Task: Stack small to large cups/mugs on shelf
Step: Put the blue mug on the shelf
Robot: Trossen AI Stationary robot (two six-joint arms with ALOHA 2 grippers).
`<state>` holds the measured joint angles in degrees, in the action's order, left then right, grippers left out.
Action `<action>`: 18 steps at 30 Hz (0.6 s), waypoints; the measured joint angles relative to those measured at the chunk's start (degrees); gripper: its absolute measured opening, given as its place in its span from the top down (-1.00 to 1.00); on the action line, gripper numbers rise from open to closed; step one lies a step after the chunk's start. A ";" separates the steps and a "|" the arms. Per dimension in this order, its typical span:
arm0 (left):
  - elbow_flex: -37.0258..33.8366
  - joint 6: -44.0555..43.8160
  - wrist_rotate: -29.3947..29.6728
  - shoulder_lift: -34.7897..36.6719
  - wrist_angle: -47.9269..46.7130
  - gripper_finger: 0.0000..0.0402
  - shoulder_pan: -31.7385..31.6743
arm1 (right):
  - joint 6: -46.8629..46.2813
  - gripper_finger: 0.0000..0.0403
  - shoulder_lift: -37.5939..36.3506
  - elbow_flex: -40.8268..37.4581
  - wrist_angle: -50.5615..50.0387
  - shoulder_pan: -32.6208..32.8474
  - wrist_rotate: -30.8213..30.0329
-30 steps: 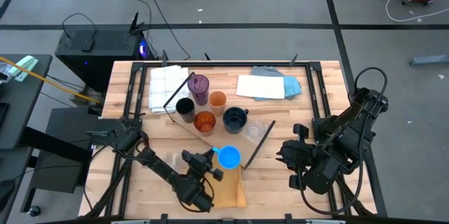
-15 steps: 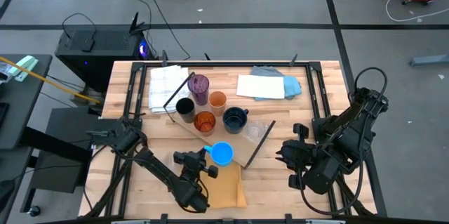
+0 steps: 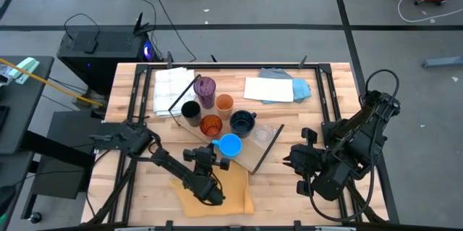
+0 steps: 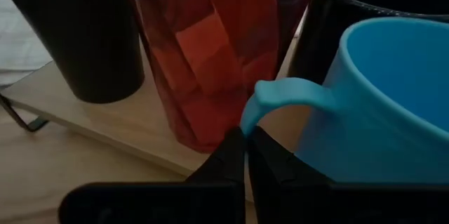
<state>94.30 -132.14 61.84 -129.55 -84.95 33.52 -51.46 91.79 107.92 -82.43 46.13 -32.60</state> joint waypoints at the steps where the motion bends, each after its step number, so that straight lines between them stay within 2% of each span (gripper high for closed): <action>1: -0.04 -0.05 0.09 -0.13 -0.10 0.95 0.02 | 0.02 0.74 0.02 0.00 0.09 0.00 0.02; 9: 0.13 0.07 0.98 -0.72 -0.03 0.95 0.04 | 0.74 0.74 0.02 0.00 0.90 0.02 0.09; 18: 0.20 0.83 3.87 -0.77 -0.37 0.44 0.50 | 1.53 0.74 0.02 0.00 1.09 0.00 0.94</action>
<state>94.50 -131.31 65.71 -130.32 -85.32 34.02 -49.93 91.81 107.92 -81.34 46.13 -31.66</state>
